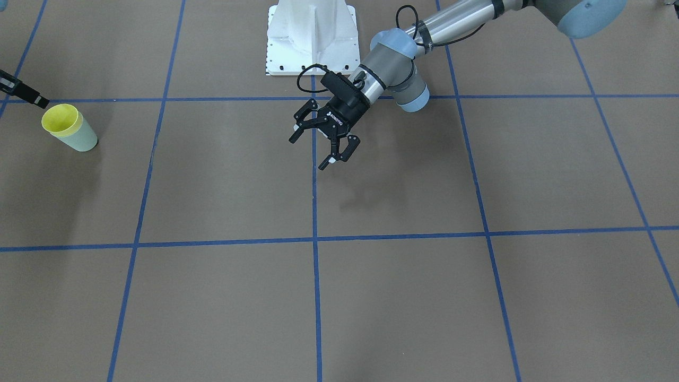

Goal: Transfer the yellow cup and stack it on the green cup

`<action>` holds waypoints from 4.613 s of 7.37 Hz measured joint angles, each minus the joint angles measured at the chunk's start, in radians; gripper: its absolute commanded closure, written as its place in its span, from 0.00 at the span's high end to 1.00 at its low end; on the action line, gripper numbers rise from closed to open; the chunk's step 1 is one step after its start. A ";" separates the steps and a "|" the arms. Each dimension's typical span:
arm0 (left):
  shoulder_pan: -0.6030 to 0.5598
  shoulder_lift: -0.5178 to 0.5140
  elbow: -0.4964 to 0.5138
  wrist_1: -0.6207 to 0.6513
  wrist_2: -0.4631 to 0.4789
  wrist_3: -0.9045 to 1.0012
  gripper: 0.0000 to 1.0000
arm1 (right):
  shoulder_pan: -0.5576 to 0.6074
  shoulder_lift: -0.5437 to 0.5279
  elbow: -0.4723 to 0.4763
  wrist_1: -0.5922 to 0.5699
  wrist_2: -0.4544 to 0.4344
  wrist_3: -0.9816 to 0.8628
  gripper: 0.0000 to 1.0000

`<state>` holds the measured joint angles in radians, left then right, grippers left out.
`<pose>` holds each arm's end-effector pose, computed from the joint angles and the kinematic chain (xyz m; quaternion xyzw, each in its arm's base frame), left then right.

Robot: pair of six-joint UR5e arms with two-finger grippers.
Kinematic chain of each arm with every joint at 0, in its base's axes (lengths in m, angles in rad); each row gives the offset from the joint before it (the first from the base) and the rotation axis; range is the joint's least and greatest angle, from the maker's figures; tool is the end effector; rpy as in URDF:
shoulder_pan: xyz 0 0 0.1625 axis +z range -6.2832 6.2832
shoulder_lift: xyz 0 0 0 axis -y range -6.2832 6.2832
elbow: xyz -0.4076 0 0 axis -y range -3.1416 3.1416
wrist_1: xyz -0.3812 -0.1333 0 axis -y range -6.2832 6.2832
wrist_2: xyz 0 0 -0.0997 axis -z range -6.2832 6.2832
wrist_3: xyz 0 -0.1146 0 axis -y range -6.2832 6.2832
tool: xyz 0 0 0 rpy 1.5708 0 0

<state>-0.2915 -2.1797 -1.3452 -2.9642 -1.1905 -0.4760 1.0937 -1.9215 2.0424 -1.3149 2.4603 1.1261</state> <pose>0.5916 -0.3611 0.2349 0.5786 0.5100 0.1071 0.6274 -0.1249 -0.3380 0.5297 -0.1860 -0.4154 0.2064 0.8662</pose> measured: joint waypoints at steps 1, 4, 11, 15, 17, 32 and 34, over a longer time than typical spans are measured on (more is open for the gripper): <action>0.000 0.000 0.001 0.003 0.013 -0.006 0.99 | 0.010 0.011 0.001 0.001 -0.003 0.000 1.00; -0.064 -0.005 0.015 0.107 0.137 -0.005 0.99 | 0.050 0.148 -0.050 0.001 -0.101 -0.002 1.00; -0.585 -0.068 0.054 1.038 -0.401 -0.179 0.99 | 0.149 0.474 -0.330 -0.009 -0.146 -0.134 1.00; -0.850 0.079 -0.052 1.146 -1.066 -0.140 0.99 | 0.248 0.544 -0.413 -0.017 -0.034 -0.333 1.00; -0.883 0.207 -0.129 1.122 -1.094 -0.058 0.99 | 0.284 0.546 -0.404 -0.059 -0.016 -0.413 1.00; -1.199 0.541 -0.250 1.433 -1.057 0.593 1.00 | 0.358 0.538 -0.355 -0.497 -0.146 -0.921 1.00; -1.218 0.655 -0.366 1.479 -1.130 0.592 1.00 | 0.359 0.525 -0.348 -0.496 -0.149 -0.925 1.00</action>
<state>-1.5096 -1.5250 -1.7108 -1.4850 -2.3203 0.1160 1.4525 -1.3969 1.6942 -1.8113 2.3109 0.2011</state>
